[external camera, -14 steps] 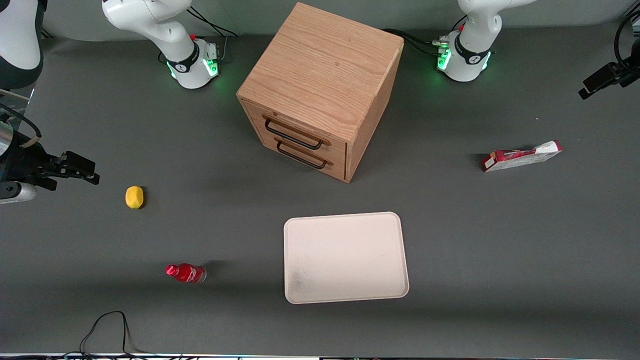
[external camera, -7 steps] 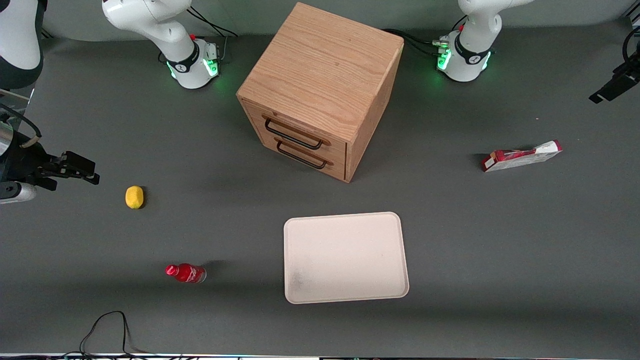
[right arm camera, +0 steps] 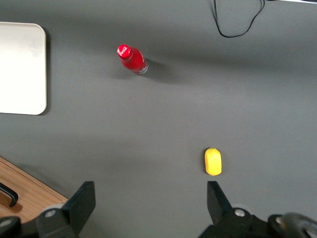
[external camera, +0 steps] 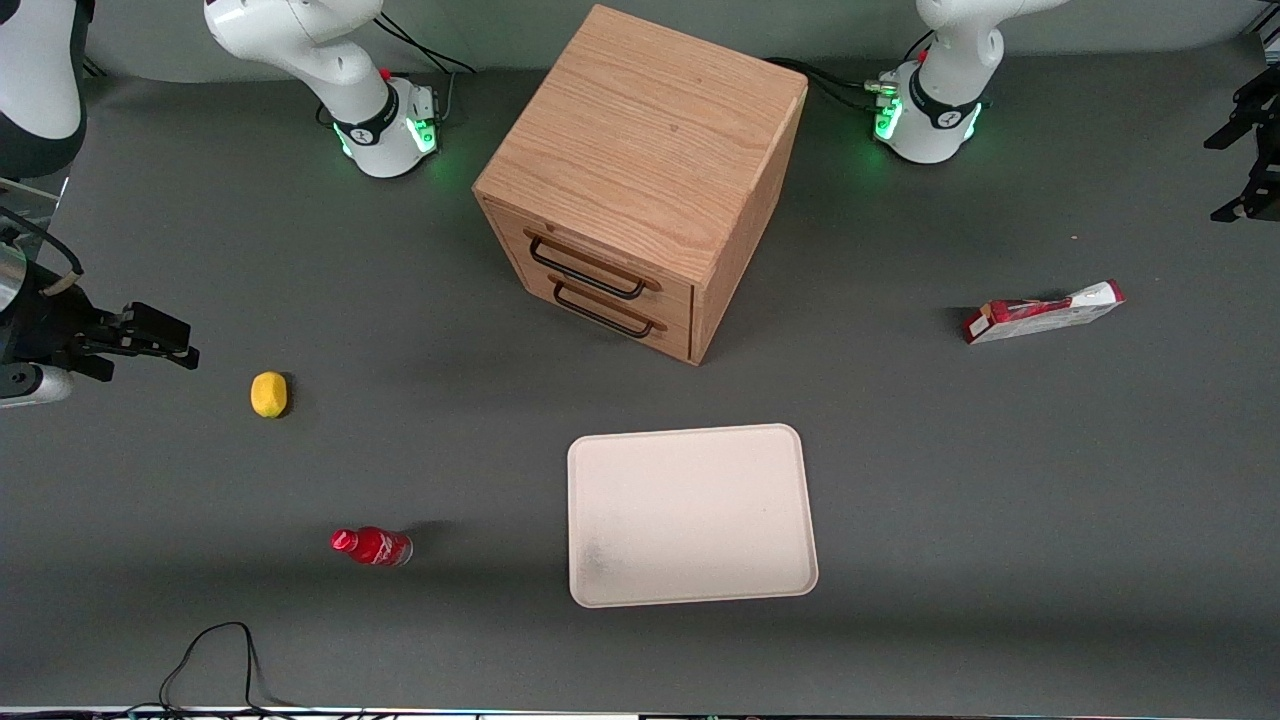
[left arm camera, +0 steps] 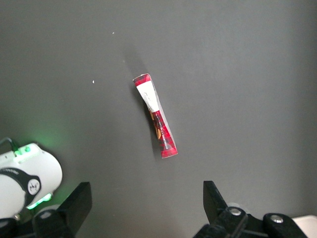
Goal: Place red cookie box on tray
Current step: 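Lower the open left gripper onto the cookie box end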
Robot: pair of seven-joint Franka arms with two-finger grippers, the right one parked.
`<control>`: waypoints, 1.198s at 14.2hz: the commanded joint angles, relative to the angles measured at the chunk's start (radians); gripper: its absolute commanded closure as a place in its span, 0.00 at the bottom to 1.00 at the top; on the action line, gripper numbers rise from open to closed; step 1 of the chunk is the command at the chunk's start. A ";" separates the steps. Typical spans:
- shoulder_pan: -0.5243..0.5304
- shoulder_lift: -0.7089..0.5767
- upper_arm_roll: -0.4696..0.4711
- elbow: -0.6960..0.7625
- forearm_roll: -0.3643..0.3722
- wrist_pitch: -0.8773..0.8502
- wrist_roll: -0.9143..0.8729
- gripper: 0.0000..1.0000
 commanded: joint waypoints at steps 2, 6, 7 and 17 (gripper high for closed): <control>0.031 0.008 -0.005 -0.086 0.020 0.089 -0.058 0.00; 0.040 0.009 -0.005 -0.259 0.020 0.304 -0.095 0.00; 0.045 0.012 -0.007 -0.296 0.020 0.355 -0.106 0.00; 0.046 0.156 -0.008 -0.522 0.009 0.790 -0.138 0.00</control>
